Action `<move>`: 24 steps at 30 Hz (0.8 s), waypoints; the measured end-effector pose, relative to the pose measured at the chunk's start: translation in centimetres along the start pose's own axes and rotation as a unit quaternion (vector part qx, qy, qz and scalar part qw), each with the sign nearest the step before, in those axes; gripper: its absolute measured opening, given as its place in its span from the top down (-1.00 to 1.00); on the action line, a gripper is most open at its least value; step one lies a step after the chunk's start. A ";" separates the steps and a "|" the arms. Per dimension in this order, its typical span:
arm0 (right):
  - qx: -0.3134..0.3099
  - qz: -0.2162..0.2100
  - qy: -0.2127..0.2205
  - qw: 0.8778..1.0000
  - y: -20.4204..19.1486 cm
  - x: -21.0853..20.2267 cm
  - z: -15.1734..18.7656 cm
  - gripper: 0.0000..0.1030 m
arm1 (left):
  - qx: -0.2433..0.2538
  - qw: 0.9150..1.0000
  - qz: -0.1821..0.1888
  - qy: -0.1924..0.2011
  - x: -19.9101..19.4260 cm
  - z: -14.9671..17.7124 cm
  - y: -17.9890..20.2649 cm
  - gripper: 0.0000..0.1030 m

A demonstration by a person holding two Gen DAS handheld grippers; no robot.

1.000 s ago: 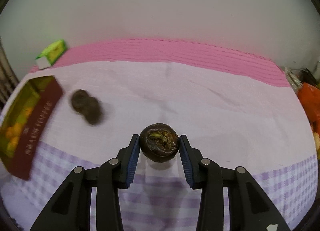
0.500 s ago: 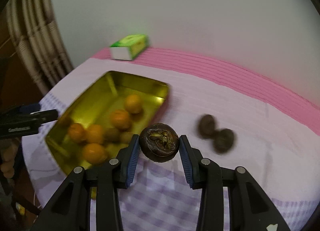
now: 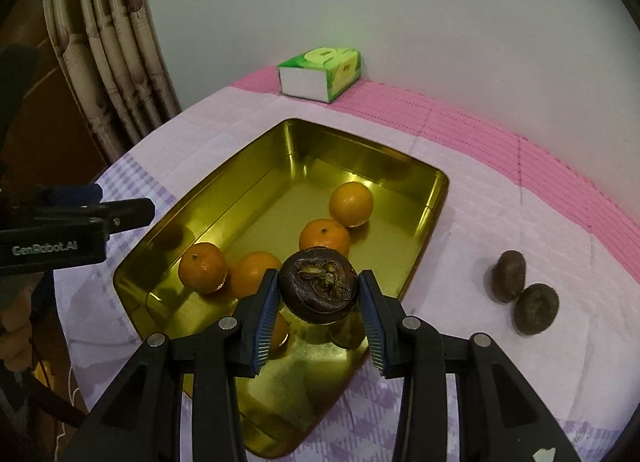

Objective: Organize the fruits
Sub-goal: 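Carry the brown fruit over the tin with the right gripper, then lower the brown fruit into the tin and open the right gripper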

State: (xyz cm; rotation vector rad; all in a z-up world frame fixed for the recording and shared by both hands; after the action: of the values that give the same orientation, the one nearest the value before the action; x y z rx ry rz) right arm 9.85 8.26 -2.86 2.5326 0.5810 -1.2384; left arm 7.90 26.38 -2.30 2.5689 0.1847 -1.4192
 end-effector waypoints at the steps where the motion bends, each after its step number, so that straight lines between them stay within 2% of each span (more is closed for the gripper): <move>1: -0.002 0.000 -0.003 1.000 -0.1 0.3 0.1 0.29 | 0.001 1.000 -0.001 0.000 0.0 0.0 0.0 -0.60; 14: -0.016 0.013 -0.023 1.000 -0.9 2.5 0.4 0.29 | 0.002 1.000 0.003 -0.002 0.0 0.1 0.1 -0.60; 24: -0.021 0.012 -0.023 0.999 -1.4 2.5 0.7 0.27 | 0.011 1.000 0.007 -0.008 0.2 0.2 0.6 -0.60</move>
State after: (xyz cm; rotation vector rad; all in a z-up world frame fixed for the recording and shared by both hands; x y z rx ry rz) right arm 10.06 9.84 -5.35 2.4635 0.5584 -1.2582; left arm 8.02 25.76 -2.52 2.5703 0.1491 -1.4435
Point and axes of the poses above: each gripper's, at about its wrist camera, not at the fingertips, and x roughly the way its jaws point, y to its right, z to its underside, the point moved 5 cm from there along x, roughly the way its jaws point, and after that the axes turned 7 degrees about z, right-handed, at the moved point
